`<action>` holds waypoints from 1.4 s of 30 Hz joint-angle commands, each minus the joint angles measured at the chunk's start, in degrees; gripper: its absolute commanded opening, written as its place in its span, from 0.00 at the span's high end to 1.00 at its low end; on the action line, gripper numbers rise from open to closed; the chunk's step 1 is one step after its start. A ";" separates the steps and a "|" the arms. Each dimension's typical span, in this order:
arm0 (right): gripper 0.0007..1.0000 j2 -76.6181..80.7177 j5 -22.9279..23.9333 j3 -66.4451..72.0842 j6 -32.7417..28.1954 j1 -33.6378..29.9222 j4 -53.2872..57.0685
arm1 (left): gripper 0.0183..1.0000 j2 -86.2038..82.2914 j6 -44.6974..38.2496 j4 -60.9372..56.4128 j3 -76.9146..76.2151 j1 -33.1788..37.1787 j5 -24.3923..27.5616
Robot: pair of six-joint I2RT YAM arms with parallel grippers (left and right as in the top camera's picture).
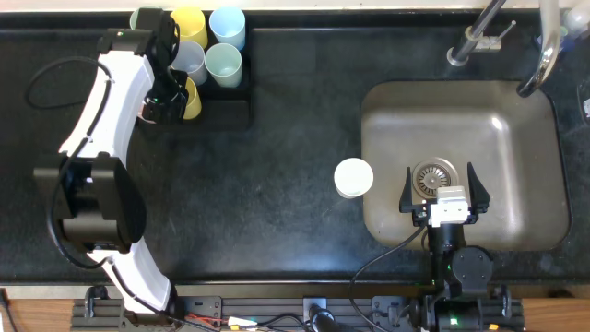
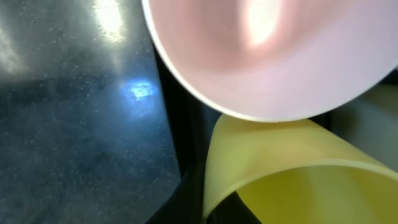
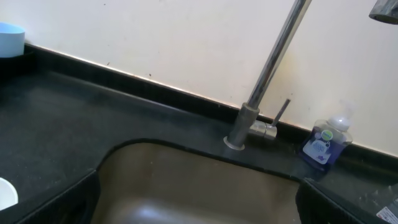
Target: Store Cups
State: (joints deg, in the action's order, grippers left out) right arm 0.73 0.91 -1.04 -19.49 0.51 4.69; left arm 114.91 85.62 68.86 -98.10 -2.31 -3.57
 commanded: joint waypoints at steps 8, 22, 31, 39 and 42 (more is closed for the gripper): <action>0.00 -0.48 0.42 0.79 0.20 0.31 -0.28 | 0.98 1.97 1.70 -0.83 1.55 -0.33 -0.35; 0.00 -0.48 0.42 0.79 0.20 0.31 -0.28 | 0.00 1.42 2.73 -1.88 4.79 -0.39 1.36; 0.01 -0.48 0.42 0.79 0.20 0.31 -0.28 | 0.00 -5.97 2.73 1.55 4.79 -0.39 -0.61; 0.00 -0.48 0.42 0.79 0.20 0.31 -0.28 | 0.00 -16.48 1.73 3.50 4.79 -0.44 -0.52; 0.00 -0.48 0.42 0.79 0.20 0.31 -0.28 | 0.00 -22.08 -2.21 4.37 4.79 -0.44 -0.52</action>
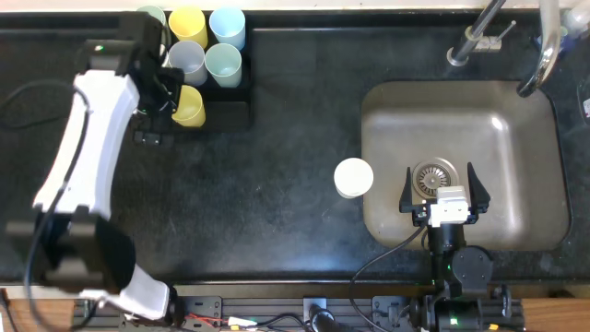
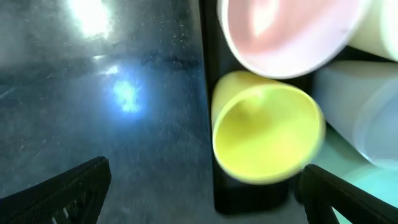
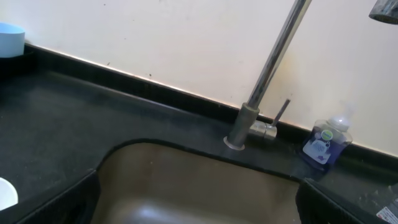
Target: Store Cups
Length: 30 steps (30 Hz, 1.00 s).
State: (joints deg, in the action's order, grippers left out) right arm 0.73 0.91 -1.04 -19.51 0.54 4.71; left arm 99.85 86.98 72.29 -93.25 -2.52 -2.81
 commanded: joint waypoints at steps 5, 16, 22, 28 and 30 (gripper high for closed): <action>0.00 -0.48 0.42 0.79 0.22 0.28 -0.31 | 0.00 -18.73 -17.99 6.05 0.37 -0.22 -3.67; 0.00 -0.48 0.42 0.79 0.22 0.28 -0.31 | 0.00 -63.63 -68.87 -11.10 45.44 -0.22 -7.02; 0.00 -0.48 0.42 0.79 0.22 0.28 -0.31 | 0.00 -85.61 -82.09 -44.13 70.16 -0.22 0.76; 0.00 -0.48 0.44 0.79 0.22 0.28 -0.31 | 0.00 -93.29 -82.88 -65.22 82.77 -0.22 2.80; 0.01 -0.48 0.44 0.79 0.22 0.28 -0.31 | 0.00 -93.83 -82.88 -68.76 85.55 -0.22 2.80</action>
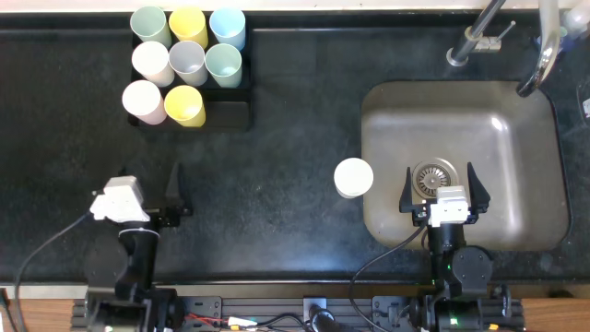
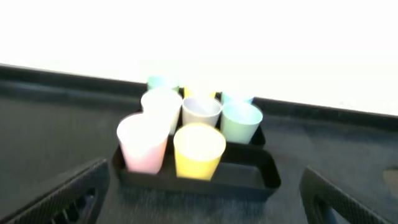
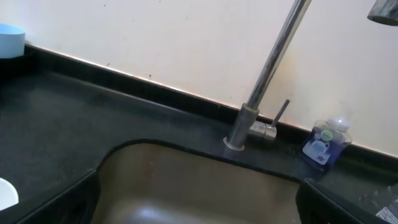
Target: Store Cups
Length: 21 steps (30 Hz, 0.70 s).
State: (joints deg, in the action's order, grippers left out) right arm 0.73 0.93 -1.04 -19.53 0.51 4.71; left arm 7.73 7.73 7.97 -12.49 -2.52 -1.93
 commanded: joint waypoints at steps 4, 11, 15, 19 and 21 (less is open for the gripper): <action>0.00 -0.48 0.39 0.79 0.24 0.31 -0.31 | 0.00 -3.19 -3.19 -6.19 8.79 -0.22 2.03; 0.00 -0.48 0.39 0.79 0.24 0.31 -0.31 | 0.00 -7.61 -3.23 -3.34 12.02 -0.22 2.16; 0.00 -0.48 0.39 0.79 0.24 0.31 -0.31 | 0.00 -7.61 -3.23 -3.17 12.02 -0.22 1.73; 0.00 -0.48 0.39 0.79 0.24 0.31 -0.31 | 0.00 -7.61 -3.23 -3.17 12.02 -0.22 1.75; 0.00 -0.48 0.39 0.79 0.24 0.31 -0.31 | 0.00 -7.58 -3.23 -3.17 12.02 -0.22 1.75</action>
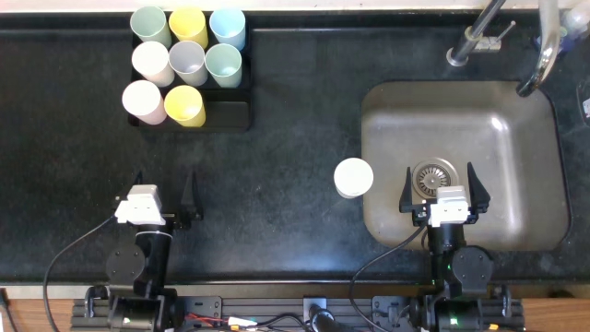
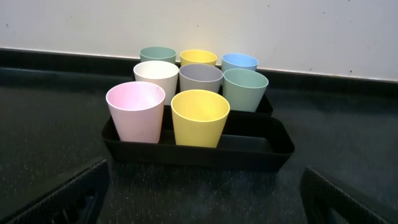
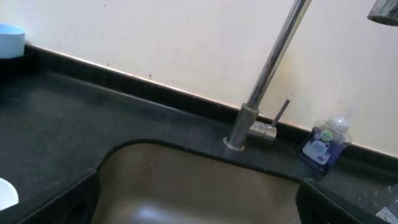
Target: Store Cups
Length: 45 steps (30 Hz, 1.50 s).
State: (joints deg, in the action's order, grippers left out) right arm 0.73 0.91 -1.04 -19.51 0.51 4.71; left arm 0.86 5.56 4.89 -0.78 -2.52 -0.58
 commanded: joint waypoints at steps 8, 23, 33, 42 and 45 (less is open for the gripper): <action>0.00 -0.48 0.42 0.79 0.22 0.31 -0.31 | 0.00 -0.72 -1.07 -0.09 0.31 -0.22 0.39; 0.00 -0.48 0.44 0.79 0.22 0.31 -0.31 | 0.00 -0.70 -1.09 -0.09 0.31 -0.22 0.39; 0.01 0.07 -0.20 -5.27 0.26 0.26 1.92 | 0.00 -0.70 -1.07 -0.09 0.31 -0.22 0.39; 0.00 26.91 -4.50 -39.82 6.40 0.68 33.75 | 0.00 -0.70 -1.07 -0.09 0.31 -0.22 0.39; 0.00 38.99 -4.48 -49.62 9.25 3.30 42.05 | 0.00 -0.70 -1.07 -0.09 0.31 -0.22 0.39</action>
State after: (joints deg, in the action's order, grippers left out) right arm 31.38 -2.63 -44.66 -14.72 1.74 43.68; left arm 0.75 5.54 4.75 -0.67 -2.52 -0.60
